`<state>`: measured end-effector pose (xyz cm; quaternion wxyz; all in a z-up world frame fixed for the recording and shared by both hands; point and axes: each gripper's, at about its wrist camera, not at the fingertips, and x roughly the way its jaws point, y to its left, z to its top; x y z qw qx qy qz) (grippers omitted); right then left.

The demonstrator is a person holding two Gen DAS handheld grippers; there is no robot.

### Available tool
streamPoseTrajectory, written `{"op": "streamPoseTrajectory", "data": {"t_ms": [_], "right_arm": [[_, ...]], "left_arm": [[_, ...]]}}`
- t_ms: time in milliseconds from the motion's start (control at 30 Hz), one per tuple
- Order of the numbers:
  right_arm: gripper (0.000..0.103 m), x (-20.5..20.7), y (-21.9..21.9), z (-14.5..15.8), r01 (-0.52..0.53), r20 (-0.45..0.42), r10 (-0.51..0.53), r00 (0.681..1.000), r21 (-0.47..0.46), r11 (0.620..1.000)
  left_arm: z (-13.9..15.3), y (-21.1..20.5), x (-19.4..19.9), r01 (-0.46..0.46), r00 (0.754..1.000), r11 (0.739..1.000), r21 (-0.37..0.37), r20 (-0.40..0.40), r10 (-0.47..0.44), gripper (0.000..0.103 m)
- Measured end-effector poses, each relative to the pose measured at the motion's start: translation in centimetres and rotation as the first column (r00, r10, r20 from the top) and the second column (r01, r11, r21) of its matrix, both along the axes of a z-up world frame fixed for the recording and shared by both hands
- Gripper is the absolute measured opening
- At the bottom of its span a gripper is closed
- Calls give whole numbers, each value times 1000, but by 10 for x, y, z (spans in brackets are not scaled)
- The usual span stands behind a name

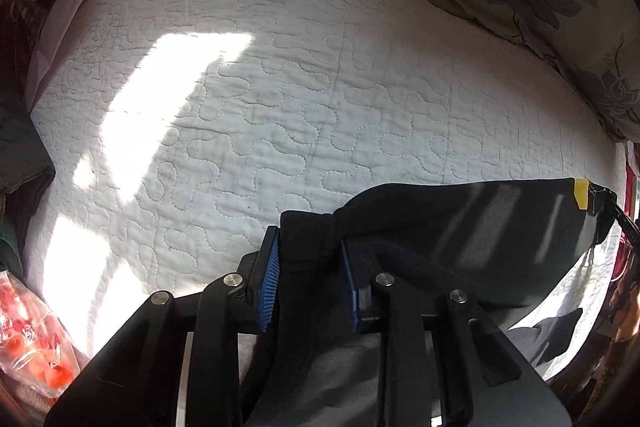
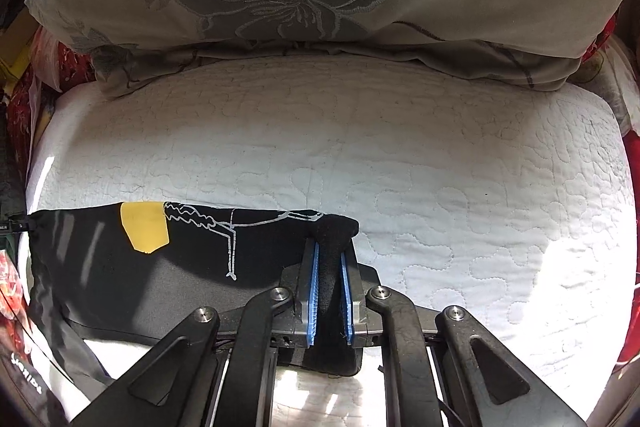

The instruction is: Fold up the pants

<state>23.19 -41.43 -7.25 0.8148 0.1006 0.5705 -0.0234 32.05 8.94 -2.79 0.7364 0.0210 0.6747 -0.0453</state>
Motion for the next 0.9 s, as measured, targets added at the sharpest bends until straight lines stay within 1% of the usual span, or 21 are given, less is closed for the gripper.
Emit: {"op": "streamPoseTrajectory", "data": {"t_ms": [133,167,233,300,333,367,400,433,467,633,800,900], "right_arm": [[9,-5,4,5,-10,25,9,1000,5,1000],[9,-6,3,7,-9,28,9,1000,-1,1000],[8,-8,6,11,-4,41,4,999,-6,1000],[7,-12,10,20,-15,71,15,997,1,1000],[7,-16,12,26,-22,83,23,996,-7,1000],[7,-19,14,31,-28,93,30,995,-17,999],[7,-22,16,37,-31,103,34,994,-26,999],[7,-26,17,43,-32,115,36,993,-33,999],[7,-30,19,49,-31,128,36,991,-38,999],[7,-56,24,76,-28,180,38,983,-55,998],[7,-82,35,93,-29,215,46,975,-78,997],[7,-103,42,102,-30,245,50,968,-83,996]], "left_arm": [[23,-19,-14,-9,999,999,48,32,7,25],[34,-25,-22,-16,999,999,51,40,14,25],[42,-24,-30,-29,997,998,49,66,26,25],[53,-25,-32,-46,995,998,39,90,43,25],[49,-25,-32,-56,993,998,32,103,53,25],[55,-26,-35,-65,992,998,28,114,61,25],[60,-24,-38,-74,990,997,23,125,70,25],[52,-17,-36,-83,987,996,18,136,80,25],[55,-13,-39,-92,985,996,15,147,89,25],[79,-1,-64,-123,972,992,0,203,121,25],[95,11,-89,-151,952,988,-17,268,150,25],[95,17,-107,-160,941,987,-28,299,161,25]]}}
